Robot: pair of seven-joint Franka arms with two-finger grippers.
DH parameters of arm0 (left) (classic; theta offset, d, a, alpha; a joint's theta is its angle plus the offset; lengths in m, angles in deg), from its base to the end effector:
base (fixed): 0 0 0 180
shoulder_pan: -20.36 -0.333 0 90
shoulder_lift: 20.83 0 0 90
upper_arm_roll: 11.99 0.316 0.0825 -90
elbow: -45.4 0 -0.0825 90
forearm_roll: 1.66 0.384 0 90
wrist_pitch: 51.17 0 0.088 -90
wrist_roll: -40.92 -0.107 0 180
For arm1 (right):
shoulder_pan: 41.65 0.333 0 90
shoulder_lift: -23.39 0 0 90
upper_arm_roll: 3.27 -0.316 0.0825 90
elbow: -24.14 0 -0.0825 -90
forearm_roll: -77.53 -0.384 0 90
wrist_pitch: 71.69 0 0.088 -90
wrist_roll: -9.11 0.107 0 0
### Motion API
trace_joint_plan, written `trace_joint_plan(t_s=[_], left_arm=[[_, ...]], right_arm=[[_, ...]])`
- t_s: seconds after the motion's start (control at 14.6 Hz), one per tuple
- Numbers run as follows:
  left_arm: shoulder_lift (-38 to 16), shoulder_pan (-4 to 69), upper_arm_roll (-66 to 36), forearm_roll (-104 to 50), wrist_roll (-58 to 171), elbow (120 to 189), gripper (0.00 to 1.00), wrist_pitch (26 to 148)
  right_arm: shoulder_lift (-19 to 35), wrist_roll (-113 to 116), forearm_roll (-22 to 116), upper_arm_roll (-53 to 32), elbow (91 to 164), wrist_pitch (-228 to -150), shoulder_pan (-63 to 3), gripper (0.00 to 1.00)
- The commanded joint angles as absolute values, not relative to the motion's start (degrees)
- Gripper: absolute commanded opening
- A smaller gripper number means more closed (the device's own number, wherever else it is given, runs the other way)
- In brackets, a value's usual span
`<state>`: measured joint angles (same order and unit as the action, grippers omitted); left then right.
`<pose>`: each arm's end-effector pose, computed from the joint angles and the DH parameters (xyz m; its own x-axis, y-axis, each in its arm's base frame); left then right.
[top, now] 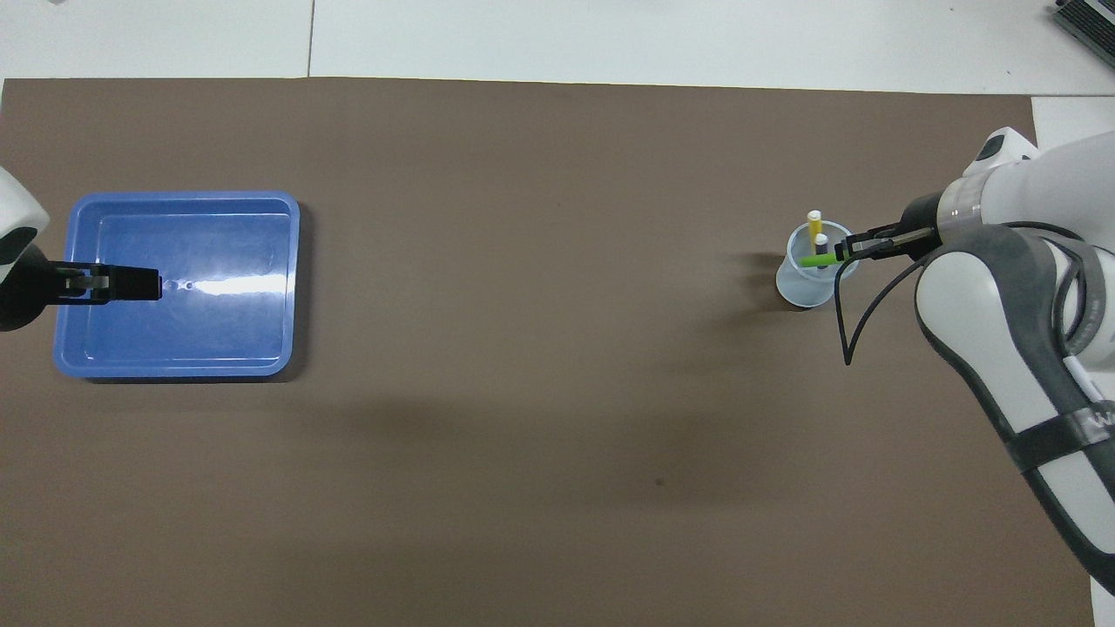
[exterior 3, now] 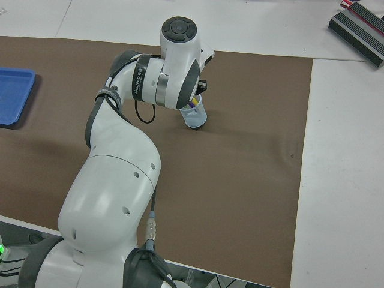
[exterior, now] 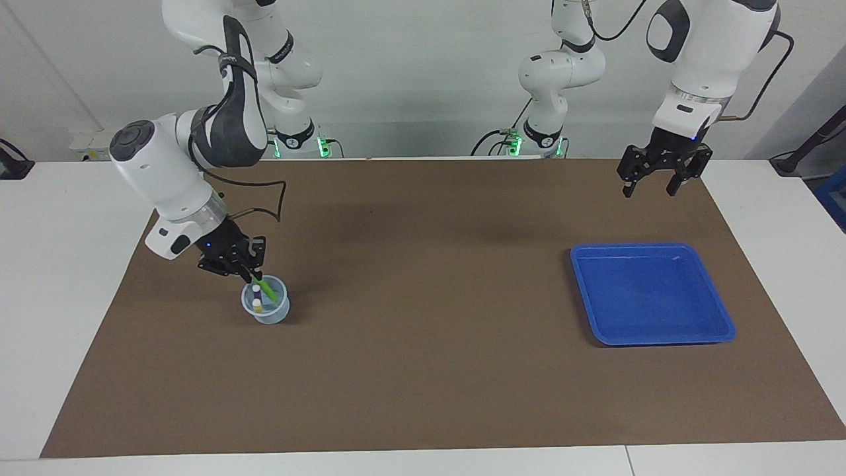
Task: Right arm passes pens to left for tray arrangement
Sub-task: 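Lift the green pen out of the cup with the right gripper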
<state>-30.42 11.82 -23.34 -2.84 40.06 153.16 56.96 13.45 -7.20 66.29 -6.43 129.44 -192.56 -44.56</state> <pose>0.5255 -0.0345 0.5934 0.9837 -0.0598 0.1696 -0.0581 -0.9982 -0.0150 0.6167 0.0102 0.4441 0.9738 0.1816 0.1371 0.2020 -0.9673 -0.1533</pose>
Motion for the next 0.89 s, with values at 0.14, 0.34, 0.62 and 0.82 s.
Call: trace_joint_plan(t_s=[0.14,0.34,0.62,0.82], left_arm=[[-32.0,12.1,-23.2,-2.2,40.8,155.3,0.91,58.3],[-31.9,12.1,-23.2,-2.2,40.8,155.3,0.91,58.3],[-31.8,12.2,-23.2,-2.2,40.9,155.1,0.91,58.3],[-31.8,12.2,-23.4,-2.2,44.9,154.9,0.85,56.2]], right_arm=[[17.3,-5.8,69.4,-6.7,128.9,-189.1,-44.0,0.00],[18.0,-3.7,70.9,-6.7,125.6,-182.8,-44.1,0.00],[19.9,-2.8,72.3,-6.9,125.1,-180.0,-44.0,0.00],[20.7,-1.5,71.7,-8.3,124.7,-179.3,-44.0,0.00]])
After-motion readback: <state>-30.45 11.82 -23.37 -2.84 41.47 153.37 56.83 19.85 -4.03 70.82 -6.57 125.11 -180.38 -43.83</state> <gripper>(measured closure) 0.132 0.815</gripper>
